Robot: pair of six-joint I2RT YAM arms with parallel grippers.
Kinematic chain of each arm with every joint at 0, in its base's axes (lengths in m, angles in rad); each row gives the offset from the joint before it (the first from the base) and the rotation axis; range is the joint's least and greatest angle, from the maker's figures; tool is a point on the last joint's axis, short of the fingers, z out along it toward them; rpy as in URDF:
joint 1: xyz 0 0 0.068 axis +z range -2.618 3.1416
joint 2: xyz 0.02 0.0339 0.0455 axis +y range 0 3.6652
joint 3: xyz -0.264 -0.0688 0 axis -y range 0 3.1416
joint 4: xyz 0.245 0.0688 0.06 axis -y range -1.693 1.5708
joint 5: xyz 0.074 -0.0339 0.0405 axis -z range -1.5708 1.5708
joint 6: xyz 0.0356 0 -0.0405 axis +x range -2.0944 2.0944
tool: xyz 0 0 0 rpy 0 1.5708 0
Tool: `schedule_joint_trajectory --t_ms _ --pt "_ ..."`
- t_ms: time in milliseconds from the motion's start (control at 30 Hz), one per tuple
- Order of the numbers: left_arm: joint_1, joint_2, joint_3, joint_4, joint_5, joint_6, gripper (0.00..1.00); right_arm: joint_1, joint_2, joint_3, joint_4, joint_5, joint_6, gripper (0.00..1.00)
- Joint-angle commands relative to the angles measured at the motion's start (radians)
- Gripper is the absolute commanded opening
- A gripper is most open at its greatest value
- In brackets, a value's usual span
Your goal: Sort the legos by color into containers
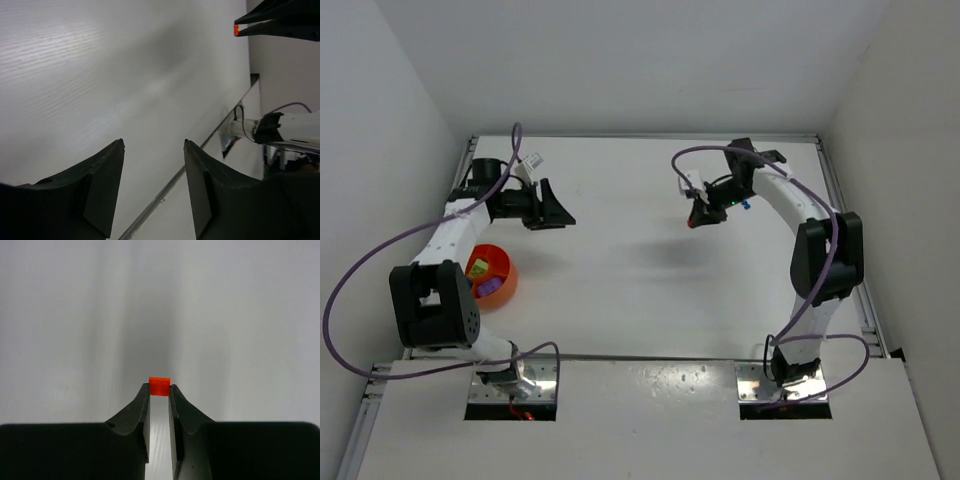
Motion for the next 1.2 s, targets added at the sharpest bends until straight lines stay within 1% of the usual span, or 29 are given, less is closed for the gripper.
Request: schedule_joint_trajectory --t_ms 0,67,100,133,200,233,333,367,400,467,533,600,733,1033,1167 --pt "-0.058 0.041 0.010 0.158 0.140 -0.160 0.57 0.070 -0.051 0.037 0.220 -0.225 0.370 0.10" --pt "-0.080 0.078 0.042 0.191 0.140 -0.203 0.55 0.115 -0.051 0.037 0.331 -0.236 0.515 0.10" --pt "-0.103 0.089 0.057 0.209 0.140 -0.241 0.54 0.129 -0.051 0.027 0.452 -0.246 0.593 0.10" --pt "-0.115 0.100 0.086 0.234 0.126 -0.252 0.54 0.144 -0.051 0.027 0.517 -0.246 0.760 0.10" --pt "-0.136 0.118 0.112 0.243 0.108 -0.267 0.52 0.181 -0.062 -0.006 0.658 -0.231 0.935 0.09" --pt "-0.146 0.127 0.128 0.252 0.108 -0.287 0.52 0.192 -0.062 -0.016 0.791 -0.222 1.079 0.09" --pt "-0.172 0.153 0.142 0.280 0.108 -0.320 0.52 0.236 -0.062 -0.036 0.940 -0.188 1.206 0.09" --pt "-0.172 0.169 0.152 0.295 0.118 -0.338 0.50 0.245 -0.062 -0.026 0.941 -0.179 1.238 0.09" --pt "-0.181 0.182 0.162 0.295 0.119 -0.338 0.50 0.255 -0.062 -0.008 0.951 -0.179 1.248 0.09" --pt "-0.181 0.192 0.171 0.309 0.119 -0.366 0.50 0.278 -0.030 0.015 0.915 -0.170 1.248 0.09" --pt "-0.190 0.204 0.171 0.346 0.119 -0.389 0.50 0.290 -0.030 0.015 0.915 -0.144 1.257 0.09" --pt "-0.190 0.204 0.182 0.367 0.129 -0.409 0.50 0.299 -0.030 0.004 0.951 -0.122 1.271 0.08" --pt "-0.201 0.224 0.182 0.387 0.140 -0.427 0.50 0.330 -0.030 0.004 0.951 -0.101 1.262 0.08" --pt "-0.201 0.224 0.191 0.406 0.169 -0.436 0.50 0.348 0.002 0.027 0.899 -0.062 1.229 0.08" --pt "-0.201 0.215 0.182 0.406 0.169 -0.446 0.53 0.348 0.012 0.027 0.908 -0.053 1.229 0.08"
